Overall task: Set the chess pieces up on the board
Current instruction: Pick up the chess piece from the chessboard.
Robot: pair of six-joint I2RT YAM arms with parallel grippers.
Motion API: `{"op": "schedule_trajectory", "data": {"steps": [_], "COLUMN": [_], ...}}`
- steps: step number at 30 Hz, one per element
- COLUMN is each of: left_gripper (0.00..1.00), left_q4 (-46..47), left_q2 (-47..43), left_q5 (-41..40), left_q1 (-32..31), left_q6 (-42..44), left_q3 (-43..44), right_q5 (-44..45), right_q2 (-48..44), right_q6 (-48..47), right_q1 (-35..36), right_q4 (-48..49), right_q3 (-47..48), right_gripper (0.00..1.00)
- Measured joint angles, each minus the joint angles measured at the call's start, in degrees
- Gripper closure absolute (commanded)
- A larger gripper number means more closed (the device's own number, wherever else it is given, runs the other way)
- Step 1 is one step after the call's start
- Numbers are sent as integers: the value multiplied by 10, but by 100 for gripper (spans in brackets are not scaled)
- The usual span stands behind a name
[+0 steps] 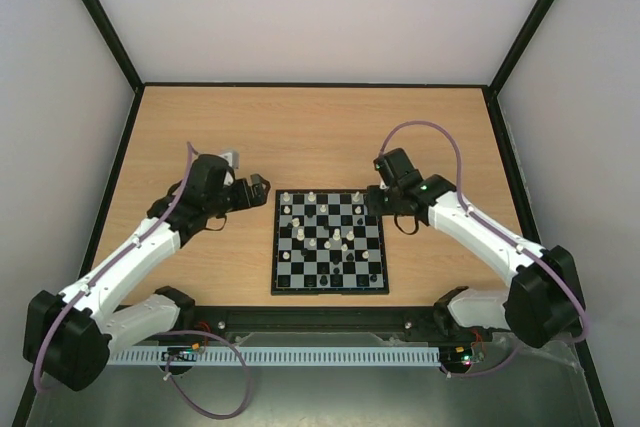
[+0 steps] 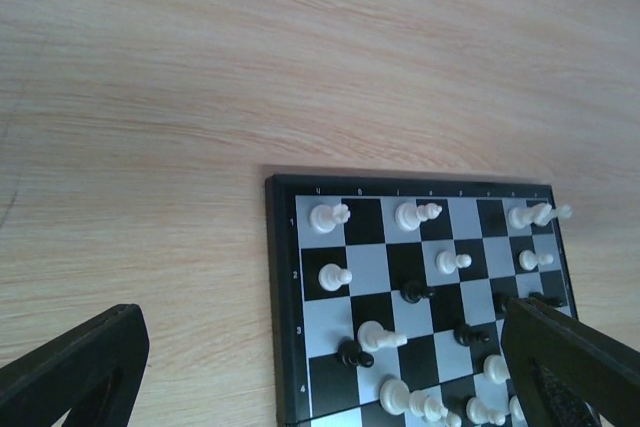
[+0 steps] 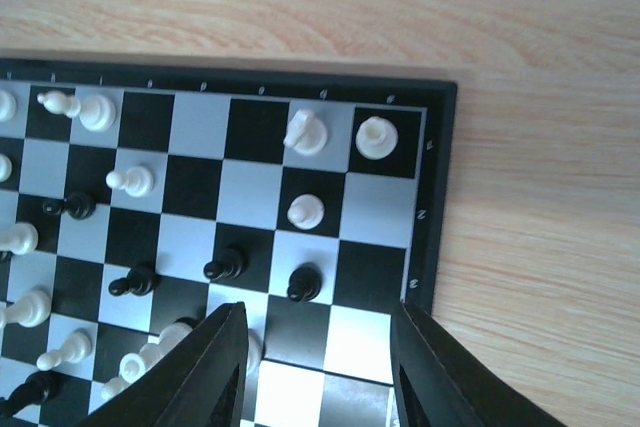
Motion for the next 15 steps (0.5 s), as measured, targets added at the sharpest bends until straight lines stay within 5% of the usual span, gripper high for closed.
{"op": "schedule_trajectory", "data": {"steps": [8,15], "left_gripper": [0,1], "left_q4": [-7,-4], "left_q2": [-7,-56], "left_q5": [-23,-41], "left_q1": [-25,-28], "left_q6": [7,8], "left_q3": [0,-25], "right_q5": [11,35], "right_q2": [45,55], "right_q6": [3,5], "right_q1": [49,66], "right_q4": [-5,-5], "right_q3": [0,-1], "right_gripper": [49,54]}}
